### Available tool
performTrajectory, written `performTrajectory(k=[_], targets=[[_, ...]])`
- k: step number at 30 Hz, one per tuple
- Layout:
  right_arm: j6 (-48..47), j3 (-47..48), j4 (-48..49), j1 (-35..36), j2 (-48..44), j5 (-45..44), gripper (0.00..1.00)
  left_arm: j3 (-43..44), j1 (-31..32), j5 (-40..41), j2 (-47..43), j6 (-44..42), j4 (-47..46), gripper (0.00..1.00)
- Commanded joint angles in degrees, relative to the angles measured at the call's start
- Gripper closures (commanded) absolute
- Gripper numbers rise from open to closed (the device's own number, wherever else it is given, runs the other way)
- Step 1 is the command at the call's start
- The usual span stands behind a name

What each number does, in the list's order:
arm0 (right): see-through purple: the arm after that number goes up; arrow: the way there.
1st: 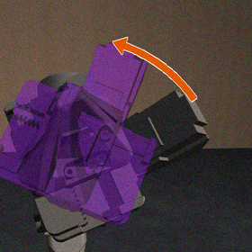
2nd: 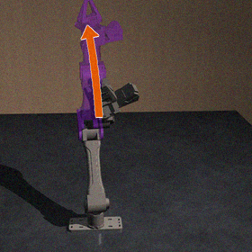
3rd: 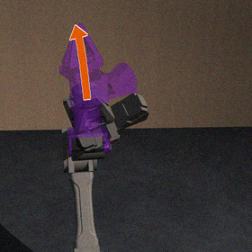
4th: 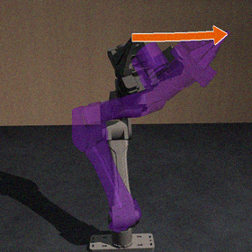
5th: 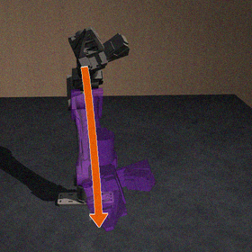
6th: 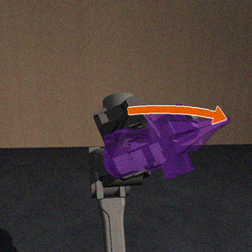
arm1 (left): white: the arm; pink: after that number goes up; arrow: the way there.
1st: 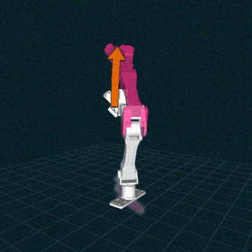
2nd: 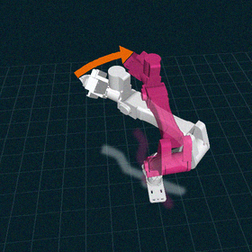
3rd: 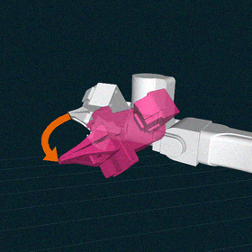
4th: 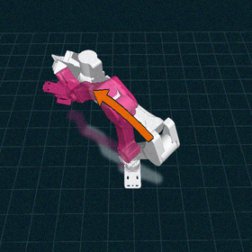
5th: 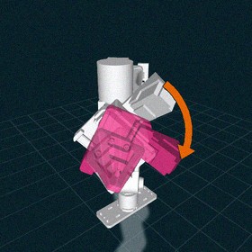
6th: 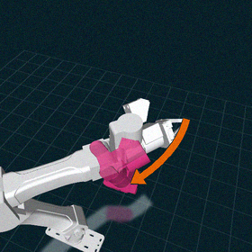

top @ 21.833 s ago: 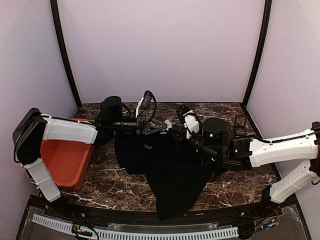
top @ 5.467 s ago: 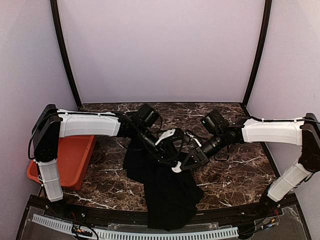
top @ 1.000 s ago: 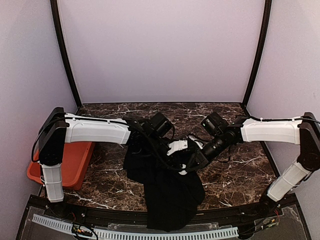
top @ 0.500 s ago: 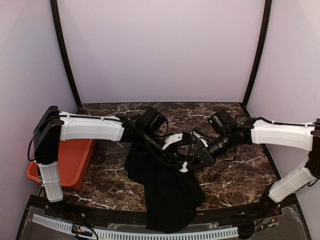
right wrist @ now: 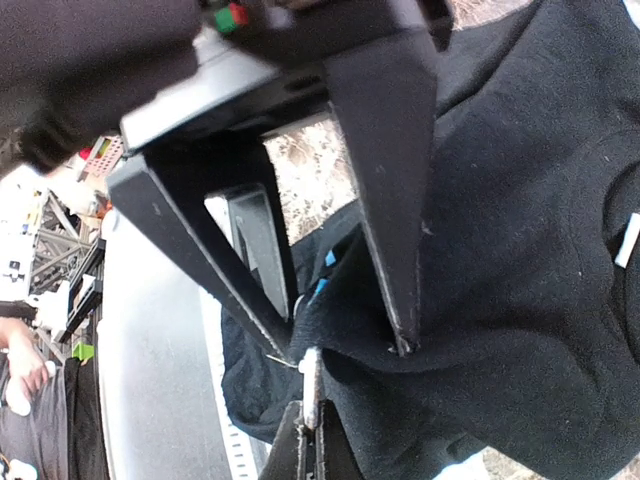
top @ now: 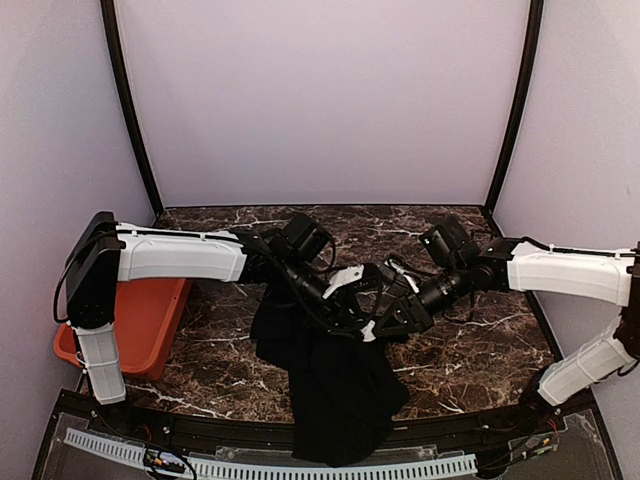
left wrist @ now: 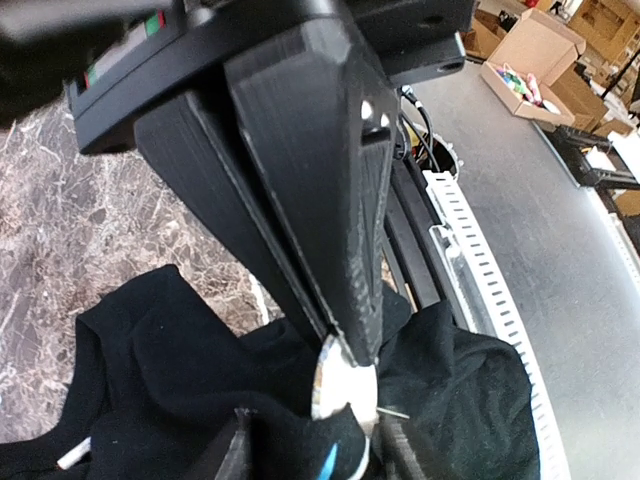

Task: Pin the brooch onto the clothing
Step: Close the brooch onto the flattened clothing.

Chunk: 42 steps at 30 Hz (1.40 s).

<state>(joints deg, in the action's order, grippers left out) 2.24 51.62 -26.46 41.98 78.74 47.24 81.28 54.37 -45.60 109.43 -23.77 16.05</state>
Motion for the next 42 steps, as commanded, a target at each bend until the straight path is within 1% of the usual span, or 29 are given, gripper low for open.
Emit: performTrajectory(k=[1,4,6,9,11,16,20,24,28,35,42], targets=[[-1.01,0.42,4.93,-0.08,-2.36,4.25,1.0,-0.77,-0.39,0.37,-2.3,-0.51,2.4,0.54],[-1.09,0.34,5.05,-0.13,-2.83,4.62,1.0,-0.5,-0.99,0.76,-2.48,-0.49,2.75,0.53],[-1.1,0.24,5.02,-0.1,-2.77,4.26,1.0,-0.51,-1.43,0.38,-2.87,-0.27,2.48,0.54],[-1.16,0.41,4.63,-0.09,-2.06,3.78,1.0,-0.86,-2.14,-1.02,-3.51,0.23,1.67,0.61],[-1.19,0.43,4.57,-0.06,-1.73,3.67,1.0,-1.03,-2.73,-2.83,-3.74,0.58,1.21,0.64],[-1.16,0.5,4.39,-0.13,-1.63,2.79,1.0,-1.29,-3.7,-8.72,-4.26,-0.07,1.66,0.62],[-1.19,0.5,4.37,-0.06,-1.65,2.63,1.0,-1.53,-4.46,-9.65,-4.73,-0.45,1.62,0.62],[-1.19,0.5,4.25,-0.1,-1.31,2.35,1.0,-1.95,-5.34,-11.42,-4.63,1.78,-0.91,0.63],[-1.05,0.58,4.31,-0.06,-0.84,2.34,1.0,-2.01,-5.39,-13.74,-4.05,3.95,-2.9,0.61],[-0.67,0.83,4.36,-0.12,-0.13,2.41,1.0,-1.73,-4.7,-13.85,-2.82,7.03,-5.32,0.61],[-0.56,0.94,4.27,-0.05,0.01,2.48,1.0,-0.64,-3.12,-11.28,-1.3,5.07,-2.57,0.64]])
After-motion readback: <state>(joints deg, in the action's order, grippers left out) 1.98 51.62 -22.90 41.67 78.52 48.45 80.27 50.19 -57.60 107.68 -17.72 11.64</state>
